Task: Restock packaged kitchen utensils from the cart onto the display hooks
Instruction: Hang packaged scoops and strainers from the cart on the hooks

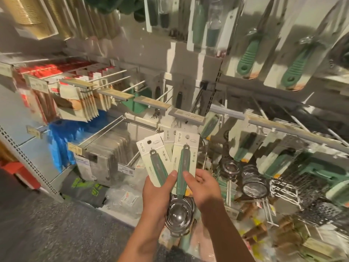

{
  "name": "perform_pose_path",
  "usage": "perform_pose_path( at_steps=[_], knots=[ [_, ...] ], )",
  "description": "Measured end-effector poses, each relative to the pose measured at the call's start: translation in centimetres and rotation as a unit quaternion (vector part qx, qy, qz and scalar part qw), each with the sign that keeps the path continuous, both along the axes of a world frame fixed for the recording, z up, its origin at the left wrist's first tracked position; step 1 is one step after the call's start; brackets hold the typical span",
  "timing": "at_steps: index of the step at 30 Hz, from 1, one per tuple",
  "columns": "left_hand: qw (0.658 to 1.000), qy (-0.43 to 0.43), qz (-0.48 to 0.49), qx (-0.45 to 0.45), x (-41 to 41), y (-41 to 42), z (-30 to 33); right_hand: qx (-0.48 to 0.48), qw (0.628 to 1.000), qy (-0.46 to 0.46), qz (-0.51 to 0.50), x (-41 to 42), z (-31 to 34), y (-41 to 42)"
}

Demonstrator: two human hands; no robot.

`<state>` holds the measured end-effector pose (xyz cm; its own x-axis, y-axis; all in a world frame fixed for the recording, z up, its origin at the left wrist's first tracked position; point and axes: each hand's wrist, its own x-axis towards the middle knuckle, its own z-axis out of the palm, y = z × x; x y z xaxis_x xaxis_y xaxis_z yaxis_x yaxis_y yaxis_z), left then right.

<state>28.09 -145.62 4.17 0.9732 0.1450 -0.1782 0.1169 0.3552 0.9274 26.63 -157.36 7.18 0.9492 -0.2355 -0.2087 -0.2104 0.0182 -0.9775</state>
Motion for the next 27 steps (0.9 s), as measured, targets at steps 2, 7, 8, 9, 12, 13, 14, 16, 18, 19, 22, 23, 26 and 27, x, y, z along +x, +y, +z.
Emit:
perform_pose_path(
  at_steps=[2,7,8,9,12,13,14,16,18,19,22,23,26,27],
  knots=[
    [1.000,0.003,-0.005,-0.008,-0.1,-0.1,0.1,-0.004,1.000,-0.019,-0.013,-0.2,-0.3,0.3],
    [0.999,0.002,-0.015,-0.037,-0.1,-0.4,0.7,-0.003,0.997,-0.048,-0.053,-0.2,0.0,0.6],
    [0.999,0.004,-0.014,-0.043,0.0,-0.4,0.8,-0.002,0.997,-0.050,-0.061,-0.2,0.0,0.6],
    [0.999,0.007,-0.013,-0.048,0.1,-0.4,0.8,-0.001,0.996,-0.052,-0.069,-0.2,0.0,0.6],
    [0.998,0.016,-0.011,-0.055,0.4,-0.4,0.6,0.017,0.994,-0.063,-0.091,-0.4,0.1,0.4],
    [0.998,0.020,-0.009,-0.058,0.5,-0.4,0.6,0.024,0.993,-0.067,-0.094,-0.5,0.1,0.3],
    [0.998,0.022,-0.007,-0.062,0.5,-0.5,0.5,0.030,0.992,-0.070,-0.097,-0.7,0.3,0.2],
    [0.997,0.023,-0.004,-0.068,0.5,-0.6,0.5,0.040,0.990,-0.075,-0.108,-1.0,0.4,0.1],
    [0.998,0.023,-0.002,-0.061,0.4,-0.6,0.4,0.037,0.988,-0.083,-0.127,-1.2,0.4,-0.1],
    [0.998,0.023,0.000,-0.056,0.4,-0.6,0.3,0.034,0.986,-0.086,-0.135,-1.4,0.4,-0.2],
    [0.999,0.030,0.005,-0.041,0.4,-0.7,-0.2,0.039,0.983,-0.093,-0.151,-1.7,0.6,-0.4],
    [0.999,0.032,0.006,-0.040,0.4,-0.7,-0.3,0.044,0.983,-0.094,-0.155,-1.8,0.6,-0.5],
    [0.999,0.039,0.006,-0.038,0.5,-0.8,-0.4,0.039,0.981,-0.104,-0.158,-2.2,1.4,-0.9],
    [0.999,0.040,0.006,-0.036,0.6,-0.8,-0.5,0.031,0.981,-0.106,-0.160,-2.3,1.6,-1.1]
  ],
)
